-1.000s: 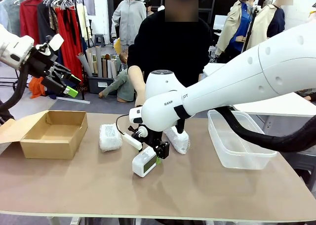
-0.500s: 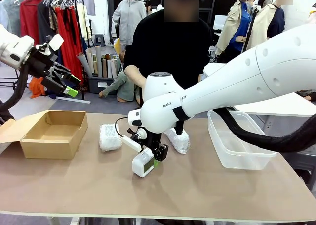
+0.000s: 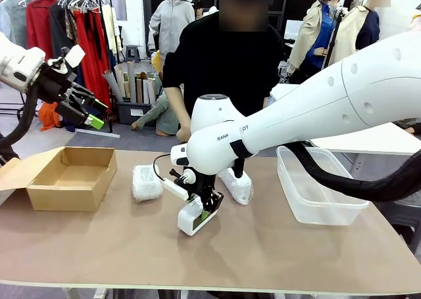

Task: Separate and place wrapped and unwrapped clocks.
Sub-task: Pick up the Digital clock indicated by the person.

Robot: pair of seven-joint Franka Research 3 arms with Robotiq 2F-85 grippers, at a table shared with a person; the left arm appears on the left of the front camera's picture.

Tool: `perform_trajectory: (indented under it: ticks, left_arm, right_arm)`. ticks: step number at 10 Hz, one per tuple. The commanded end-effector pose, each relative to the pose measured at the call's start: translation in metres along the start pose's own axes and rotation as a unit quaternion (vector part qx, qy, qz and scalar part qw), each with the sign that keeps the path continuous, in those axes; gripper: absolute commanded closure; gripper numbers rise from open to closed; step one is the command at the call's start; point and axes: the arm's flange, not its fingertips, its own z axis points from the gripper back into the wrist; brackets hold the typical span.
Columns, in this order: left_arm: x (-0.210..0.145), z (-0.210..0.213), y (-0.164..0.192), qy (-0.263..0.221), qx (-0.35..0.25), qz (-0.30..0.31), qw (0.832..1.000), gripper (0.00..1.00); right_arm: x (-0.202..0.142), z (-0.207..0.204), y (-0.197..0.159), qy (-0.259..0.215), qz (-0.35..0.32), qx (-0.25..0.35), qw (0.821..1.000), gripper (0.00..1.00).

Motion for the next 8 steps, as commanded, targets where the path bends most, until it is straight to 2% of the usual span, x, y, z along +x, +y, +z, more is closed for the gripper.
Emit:
perform_trajectory:
  ticks: [1,3,7,8]
  left_arm:
    - [0.001,0.000,0.000,-0.005,0.000,0.002,1.000,0.00]
    - [0.001,0.000,0.000,-0.005,0.000,0.002,1.000,0.00]
    - [0.001,0.000,0.000,-0.005,0.000,0.002,1.000,0.00]
    - [0.001,0.000,0.000,-0.005,0.000,0.002,1.000,0.00]
  right_arm:
    - [-0.001,0.018,-0.003,0.009,0.009,0.002,1.000,1.00]
    - [0.002,0.042,-0.004,0.005,-0.005,0.006,1.000,1.00]
    - [0.008,0.122,-0.012,-0.019,-0.103,0.010,0.994,1.00]
    - [0.011,0.145,-0.016,-0.004,-0.132,0.016,0.991,1.00]
